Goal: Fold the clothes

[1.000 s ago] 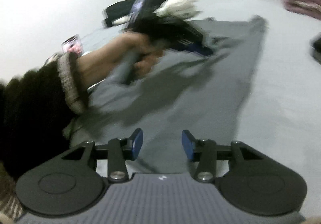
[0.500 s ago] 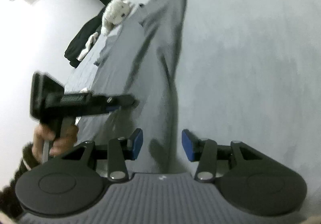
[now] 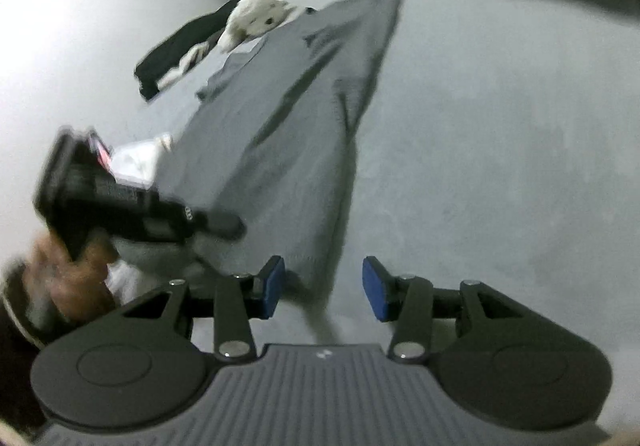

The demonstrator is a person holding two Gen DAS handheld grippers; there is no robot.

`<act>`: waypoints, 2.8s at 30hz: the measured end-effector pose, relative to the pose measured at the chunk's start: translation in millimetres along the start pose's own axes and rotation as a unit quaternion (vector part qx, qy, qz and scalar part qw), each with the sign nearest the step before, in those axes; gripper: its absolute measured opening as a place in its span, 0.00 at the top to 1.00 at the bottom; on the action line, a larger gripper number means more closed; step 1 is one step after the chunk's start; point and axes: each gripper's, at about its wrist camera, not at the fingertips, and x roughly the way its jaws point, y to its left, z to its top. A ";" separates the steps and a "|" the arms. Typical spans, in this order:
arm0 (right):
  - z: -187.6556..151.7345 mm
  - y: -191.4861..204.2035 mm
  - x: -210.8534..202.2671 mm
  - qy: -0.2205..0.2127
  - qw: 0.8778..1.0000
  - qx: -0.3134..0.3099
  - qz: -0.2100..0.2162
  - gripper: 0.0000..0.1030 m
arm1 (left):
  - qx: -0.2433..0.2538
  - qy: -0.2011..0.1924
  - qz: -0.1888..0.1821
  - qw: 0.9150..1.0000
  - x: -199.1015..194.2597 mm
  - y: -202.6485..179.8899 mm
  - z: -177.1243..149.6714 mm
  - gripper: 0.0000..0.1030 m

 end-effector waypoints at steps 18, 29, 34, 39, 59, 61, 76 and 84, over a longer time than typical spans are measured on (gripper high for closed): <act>-60.0 66.0 38.6 -0.137 0.945 -0.225 -0.193 0.49 | -0.107 -0.030 -0.128 0.985 -2.9 13.1 -1.4 0.94; -60.2 80.7 48.4 -0.161 0.923 -0.240 -0.253 0.49 | -0.112 -0.041 -0.154 0.981 -9.0 11.8 -8.5 0.94; -54.9 67.4 38.1 -0.167 0.909 -0.240 -0.297 0.89 | -0.070 -0.044 -0.101 0.991 -14.4 10.7 -7.8 0.97; -84.6 79.7 47.7 -0.134 0.861 -0.369 -0.323 0.98 | 0.022 -0.019 0.012 1.000 -0.2 10.7 -20.4 0.98; -37.5 46.8 -14.4 -0.031 0.968 -0.211 -0.130 0.58 | 0.086 -0.026 0.028 0.996 -37.8 7.2 5.4 0.64; -32.2 43.6 -19.4 -0.038 0.979 -0.175 -0.100 0.58 | 0.097 -0.038 0.040 0.994 -43.9 5.5 11.9 0.61; 38.5 19.1 21.0 -0.065 0.995 -0.059 -0.046 0.58 | 0.136 -0.080 0.097 0.983 -1.8 -13.7 93.9 0.59; 77.1 -27.8 62.3 -0.064 0.997 0.035 -0.019 0.58 | 0.128 -0.121 0.102 0.979 13.3 -11.3 158.4 0.59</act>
